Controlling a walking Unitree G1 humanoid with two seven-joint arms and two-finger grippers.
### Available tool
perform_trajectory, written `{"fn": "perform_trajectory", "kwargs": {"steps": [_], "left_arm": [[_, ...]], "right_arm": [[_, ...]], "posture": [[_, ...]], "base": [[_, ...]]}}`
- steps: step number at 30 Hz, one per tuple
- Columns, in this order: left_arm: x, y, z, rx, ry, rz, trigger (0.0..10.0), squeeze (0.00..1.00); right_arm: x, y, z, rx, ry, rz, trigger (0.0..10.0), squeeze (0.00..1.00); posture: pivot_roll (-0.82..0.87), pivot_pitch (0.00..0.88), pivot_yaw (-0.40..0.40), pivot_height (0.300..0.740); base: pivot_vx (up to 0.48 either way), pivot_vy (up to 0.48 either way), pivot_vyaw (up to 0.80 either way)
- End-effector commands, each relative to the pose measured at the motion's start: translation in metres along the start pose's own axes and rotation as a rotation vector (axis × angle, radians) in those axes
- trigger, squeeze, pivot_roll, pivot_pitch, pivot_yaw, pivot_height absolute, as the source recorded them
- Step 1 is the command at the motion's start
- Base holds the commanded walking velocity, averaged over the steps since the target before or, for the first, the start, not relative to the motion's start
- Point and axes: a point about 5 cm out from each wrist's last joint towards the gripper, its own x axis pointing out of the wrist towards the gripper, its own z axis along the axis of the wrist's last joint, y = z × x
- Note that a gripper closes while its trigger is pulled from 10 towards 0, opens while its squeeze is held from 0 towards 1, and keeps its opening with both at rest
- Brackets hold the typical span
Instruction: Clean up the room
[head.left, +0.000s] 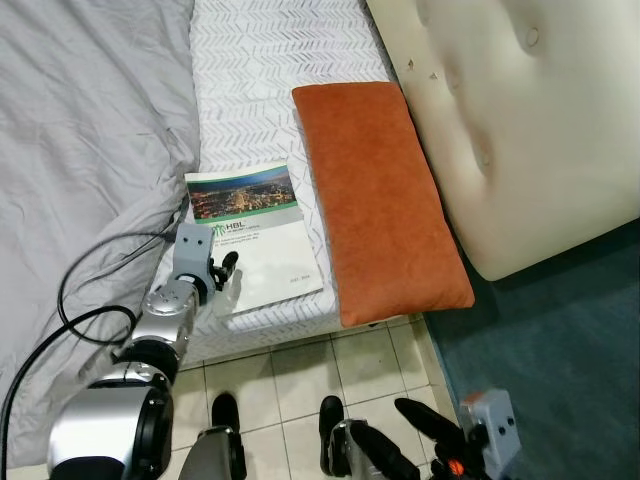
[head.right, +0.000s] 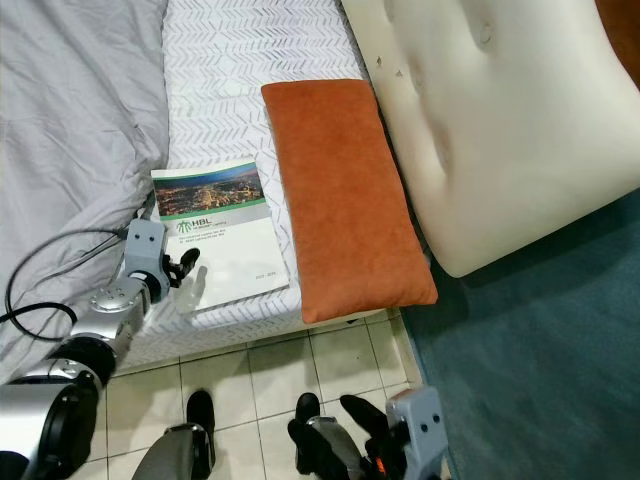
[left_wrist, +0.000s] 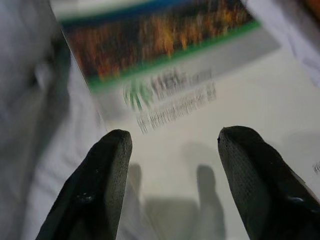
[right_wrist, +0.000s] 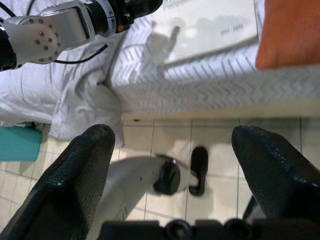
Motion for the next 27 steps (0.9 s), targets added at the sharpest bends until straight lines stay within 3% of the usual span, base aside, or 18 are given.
{"fn": "perform_trajectory", "kwargs": {"steps": [1, 5, 10, 12, 13, 16, 17, 19, 20, 23, 24, 25, 27], "left_arm": [[-0.001, 0.005, 0.006, 0.064, -0.038, -0.02, 10.0, 1.0], [-0.004, 0.02, 0.025, 0.159, -0.153, -0.027, 10.0, 1.0], [-0.014, 0.021, 0.031, 0.228, -0.274, -0.1, 10.0, 1.0], [-0.026, 0.014, 0.017, 0.22, -0.319, -0.131, 10.0, 1.0], [-0.026, 0.014, 0.017, 0.22, -0.319, -0.131, 10.0, 1.0], [-0.048, -0.002, -0.019, 0.168, -0.305, -0.129, 10.0, 1.0], [-0.048, -0.002, -0.019, 0.168, -0.305, -0.129, 10.0, 1.0], [-0.068, -0.023, -0.048, 0.112, -0.26, -0.122, 10.0, 1.0], [-0.068, -0.023, -0.048, 0.112, -0.26, -0.122, 10.0, 1.0], [-0.08, -0.054, -0.071, 0.039, -0.208, -0.123, 10.0, 1.0], [-0.084, -0.063, -0.074, 0.015, -0.195, -0.111, 10.0, 0.73], [-0.086, -0.071, -0.076, -0.003, -0.194, -0.108, 10.0, 0.0], [-0.088, -0.081, -0.077, -0.062, -0.183, -0.09, 10.0, 0.0]], "right_arm": [[0.001, -0.005, -0.009, 0.017, 0.027, -0.018, 10.0, 0.0], [0.021, -0.018, -0.01, 0.021, -0.018, -0.027, 10.0, 0.0], [0.032, -0.031, -0.001, 0.058, -0.111, -0.091, 10.0, 0.0], [0.041, -0.048, 0.005, 0.073, -0.175, -0.162, 10.0, 0.0], [0.041, -0.048, 0.005, 0.073, -0.175, -0.162, 10.0, 0.0], [0.052, -0.074, 0.011, 0.081, -0.242, -0.261, 10.0, 0.0], [0.052, -0.074, 0.011, 0.081, -0.242, -0.261, 10.0, 0.0], [0.058, -0.09, 0.012, 0.057, -0.26, -0.331, 10.0, 0.0], [0.058, -0.09, 0.012, 0.057, -0.26, -0.331, 10.0, 0.0], [0.069, -0.103, 0.016, 0.022, -0.269, -0.379, 10.0, 0.0], [0.073, -0.104, 0.017, 0.013, -0.27, -0.38, 10.0, 0.0], [0.077, -0.105, 0.017, -0.001, -0.269, -0.381, 10.0, 0.0], [0.083, -0.105, 0.018, -0.024, -0.266, -0.387, 10.0, 0.0]], "posture": [[-0.34, 0.449, -0.133, 0.74], [-0.25, 0.341, -0.089, 0.74], [-0.17, 0.231, -0.053, 0.74], [-0.1, 0.14, -0.041, 0.74], [-0.1, 0.14, -0.041, 0.74], [0.0, 0.041, -0.042, 0.74], [0.0, 0.041, -0.042, 0.74], [0.02, 0.012, -0.051, 0.74], [0.02, 0.012, -0.051, 0.74], [0.06, 0.0, -0.058, 0.74], [0.06, 0.0, -0.059, 0.74], [0.06, 0.0, -0.058, 0.74], [0.07, 0.0, -0.057, 0.74]], "base": [[0.0, 0.0, 0.0], [0.0, 0.0, 0.0], [0.0, 0.0, 0.0], [0.0, 0.0, 0.0], [0.0, 0.0, 0.0], [0.0, 0.0, 0.0], [0.0, 0.0, 0.0], [0.0, 0.0, 0.0], [0.0, 0.0, 0.0], [0.0, 0.0, 0.0], [0.0, 0.0, 0.0], [0.0, 0.0, 0.0], [0.0, 0.0, 0.0]]}}
